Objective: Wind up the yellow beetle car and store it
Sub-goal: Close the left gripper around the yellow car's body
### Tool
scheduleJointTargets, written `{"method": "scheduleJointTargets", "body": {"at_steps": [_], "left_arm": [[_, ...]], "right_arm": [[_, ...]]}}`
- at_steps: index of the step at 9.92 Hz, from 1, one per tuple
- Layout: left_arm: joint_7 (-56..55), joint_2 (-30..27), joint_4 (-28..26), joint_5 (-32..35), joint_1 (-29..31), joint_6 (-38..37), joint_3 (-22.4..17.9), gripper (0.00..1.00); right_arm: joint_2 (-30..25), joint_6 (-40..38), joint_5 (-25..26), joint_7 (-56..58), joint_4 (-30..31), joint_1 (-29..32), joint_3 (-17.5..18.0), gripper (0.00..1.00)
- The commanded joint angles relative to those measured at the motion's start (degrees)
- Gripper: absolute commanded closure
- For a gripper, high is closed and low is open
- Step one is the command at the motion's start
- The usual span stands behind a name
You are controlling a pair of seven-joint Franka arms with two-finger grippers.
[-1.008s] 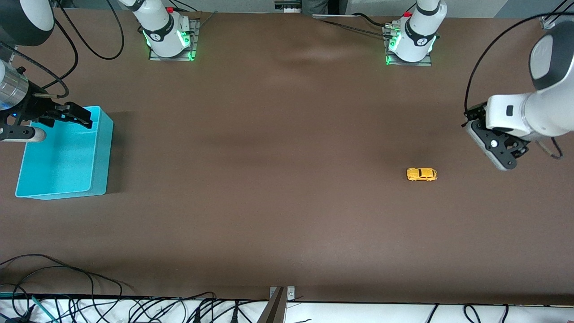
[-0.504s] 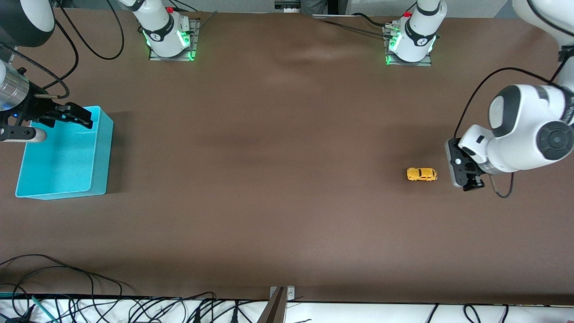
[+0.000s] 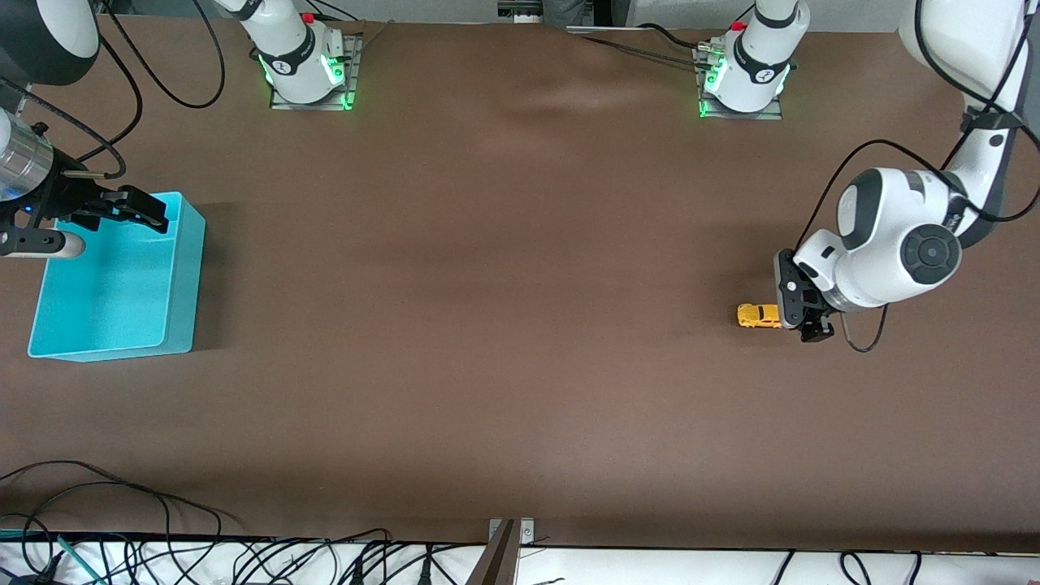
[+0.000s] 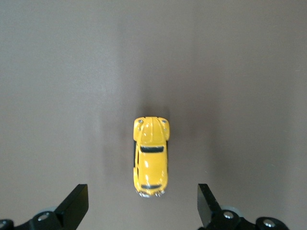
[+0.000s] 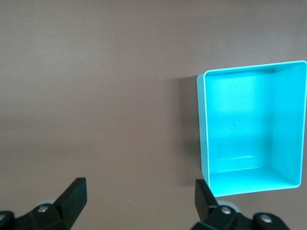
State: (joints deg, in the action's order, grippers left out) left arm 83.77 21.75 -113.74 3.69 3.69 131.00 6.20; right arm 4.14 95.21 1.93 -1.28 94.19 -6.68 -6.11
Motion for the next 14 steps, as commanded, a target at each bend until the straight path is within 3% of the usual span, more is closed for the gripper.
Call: {"method": "scheduleJointTargets", "body": {"at_steps": [1,10,11,13,14], "left_arm": [[1.1,0.9,-6.3,1.2,0.2,10.0,0.0,0.0],[1.4,5.6,-7.5,5.0,1.8,15.9,-0.1,0.02],[1.7,5.5,-7.5,6.1,1.8,15.9,-0.1,0.15],[1.7,5.4,-7.4,8.0,1.9,16.0,0.0,0.55],[1.7,5.4,-7.3,8.0,1.9,16.0,0.0,0.69]], "right_arm": [[-0.5,0.2,-1.2,-0.4,0.6,0.4,0.0,0.0],[-0.5,0.2,-1.2,-0.4,0.6,0.2,0.0,0.0],[-0.5,0.2,-1.2,-0.4,0.6,0.2,0.0,0.0],[-0.5,0.2,-1.2,-0.4,0.6,0.2,0.0,0.0],[-0.1,0.2,-1.2,-0.4,0.6,0.2,0.0,0.0]]}}
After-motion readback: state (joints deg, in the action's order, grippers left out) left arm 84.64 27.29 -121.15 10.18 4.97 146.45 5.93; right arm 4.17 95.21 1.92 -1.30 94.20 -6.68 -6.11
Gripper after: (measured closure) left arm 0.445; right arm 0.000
